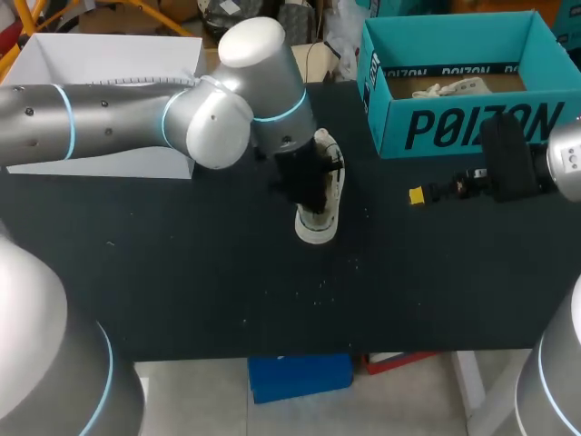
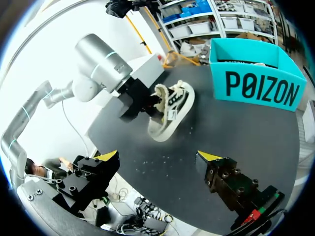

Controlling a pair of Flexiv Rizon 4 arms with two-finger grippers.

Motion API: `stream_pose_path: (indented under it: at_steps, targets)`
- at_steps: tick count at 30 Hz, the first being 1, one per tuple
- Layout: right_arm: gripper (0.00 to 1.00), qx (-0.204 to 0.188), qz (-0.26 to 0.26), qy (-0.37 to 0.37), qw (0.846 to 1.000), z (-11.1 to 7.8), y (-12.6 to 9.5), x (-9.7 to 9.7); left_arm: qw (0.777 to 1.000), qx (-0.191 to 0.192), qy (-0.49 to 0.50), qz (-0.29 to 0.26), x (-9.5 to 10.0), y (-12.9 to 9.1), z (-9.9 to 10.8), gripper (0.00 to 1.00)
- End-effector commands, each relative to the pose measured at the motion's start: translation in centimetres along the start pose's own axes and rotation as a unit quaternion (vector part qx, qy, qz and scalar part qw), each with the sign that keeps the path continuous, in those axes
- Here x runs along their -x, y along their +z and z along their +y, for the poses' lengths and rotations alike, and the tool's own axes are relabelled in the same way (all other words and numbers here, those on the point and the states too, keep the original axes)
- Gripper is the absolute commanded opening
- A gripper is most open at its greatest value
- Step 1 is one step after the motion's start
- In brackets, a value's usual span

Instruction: Take the shoe out of the shoebox, open the shoe tongue, remove and reinsert the insole, then place the shoe into the shoebox

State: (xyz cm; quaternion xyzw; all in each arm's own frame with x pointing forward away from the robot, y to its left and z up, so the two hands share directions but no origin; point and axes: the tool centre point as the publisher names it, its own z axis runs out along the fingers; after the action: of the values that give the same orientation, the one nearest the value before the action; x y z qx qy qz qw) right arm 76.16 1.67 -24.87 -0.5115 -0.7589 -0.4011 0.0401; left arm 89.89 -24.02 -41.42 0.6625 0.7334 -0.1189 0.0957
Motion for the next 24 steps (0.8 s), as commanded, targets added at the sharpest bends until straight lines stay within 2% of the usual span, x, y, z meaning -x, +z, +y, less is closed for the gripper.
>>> stream_pose_path:
  at_steps: [1,7,11,20,24]
  targets:
    - [1.0,-0.001,-0.001,0.001,1.0,0.1,0.1,0.0,1.0,0.0,0.001,0.006,-0.3,-0.8,-0.1,0.0]
    - [1.0,-0.001,-0.001,0.001,1.0,0.1,0.1,0.0,1.0,0.012,0.016,0.022,-0.8,-3.4,-0.3,0.0]
    - [1.0,-0.001,-0.001,0.001,1.0,0.1,0.1,0.0,0.999,0.018,0.028,0.04,-1.1,-4.2,-0.5,0.0]
    - [1.0,-0.001,-0.001,0.001,1.0,0.1,0.1,0.0,0.995,0.009,0.05,0.09,-2.2,-2.3,-0.8,0.0]
    - [1.0,-0.001,-0.001,0.001,1.0,0.1,0.1,0.0,0.994,0.001,0.055,0.092,-2.1,-0.9,-0.8,0.0]
